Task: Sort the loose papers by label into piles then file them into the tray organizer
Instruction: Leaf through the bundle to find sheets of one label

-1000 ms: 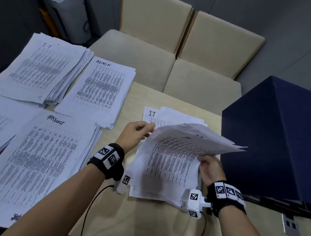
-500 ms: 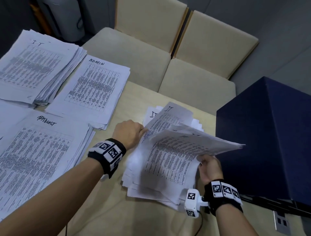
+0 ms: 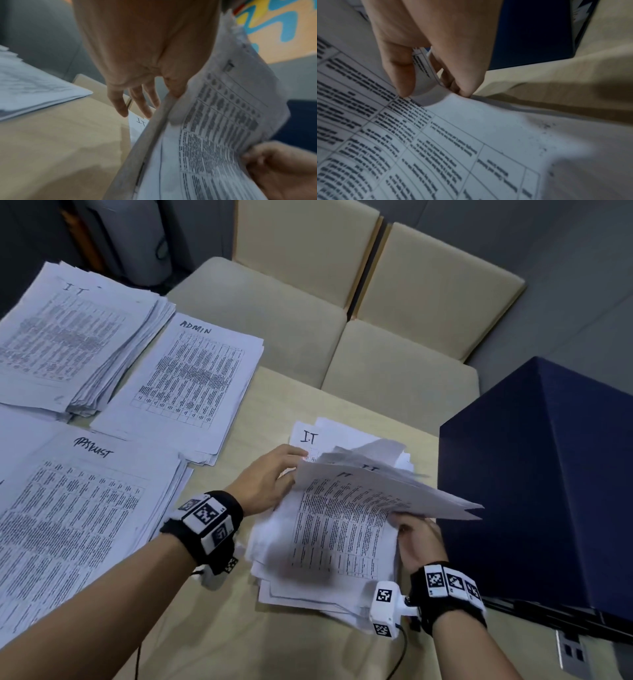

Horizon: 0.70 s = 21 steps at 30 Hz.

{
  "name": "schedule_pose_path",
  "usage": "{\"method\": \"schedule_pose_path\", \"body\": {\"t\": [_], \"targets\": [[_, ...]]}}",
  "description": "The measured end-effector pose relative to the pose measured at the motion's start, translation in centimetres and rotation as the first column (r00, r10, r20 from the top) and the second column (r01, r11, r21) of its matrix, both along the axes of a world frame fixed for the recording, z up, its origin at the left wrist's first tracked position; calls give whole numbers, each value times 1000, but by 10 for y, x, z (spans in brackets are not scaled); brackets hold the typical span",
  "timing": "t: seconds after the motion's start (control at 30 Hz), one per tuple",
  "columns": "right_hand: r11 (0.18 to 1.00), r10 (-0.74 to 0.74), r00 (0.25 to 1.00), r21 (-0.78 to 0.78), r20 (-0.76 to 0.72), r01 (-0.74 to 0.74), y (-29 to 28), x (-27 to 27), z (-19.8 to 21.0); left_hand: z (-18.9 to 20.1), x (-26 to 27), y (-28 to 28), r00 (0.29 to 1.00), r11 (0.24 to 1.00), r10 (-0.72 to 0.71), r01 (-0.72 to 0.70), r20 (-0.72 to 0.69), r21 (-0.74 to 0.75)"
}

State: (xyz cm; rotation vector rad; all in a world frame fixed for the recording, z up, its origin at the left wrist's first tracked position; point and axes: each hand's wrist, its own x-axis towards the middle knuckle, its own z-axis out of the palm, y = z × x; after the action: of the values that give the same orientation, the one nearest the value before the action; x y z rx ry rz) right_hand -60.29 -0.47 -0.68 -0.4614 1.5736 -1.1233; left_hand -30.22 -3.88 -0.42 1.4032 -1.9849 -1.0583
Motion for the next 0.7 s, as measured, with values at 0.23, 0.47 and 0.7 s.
{"method": "schedule_pose_path", "body": {"t": [0.23, 0.47, 0.7], "targets": [[996, 87, 992, -39, 88, -84, -10, -4, -7, 17, -8, 0, 898, 843, 336, -153, -284, 515], [1000, 10, 999, 2, -42, -10, -7, -4, -13, -6, -17, -11, 775, 704, 579, -321, -252, 633], [1000, -22, 999, -14, -36, 21, -5, -15, -15, 11, -22, -5, 546, 625, 631, 63, -551, 778]]}}
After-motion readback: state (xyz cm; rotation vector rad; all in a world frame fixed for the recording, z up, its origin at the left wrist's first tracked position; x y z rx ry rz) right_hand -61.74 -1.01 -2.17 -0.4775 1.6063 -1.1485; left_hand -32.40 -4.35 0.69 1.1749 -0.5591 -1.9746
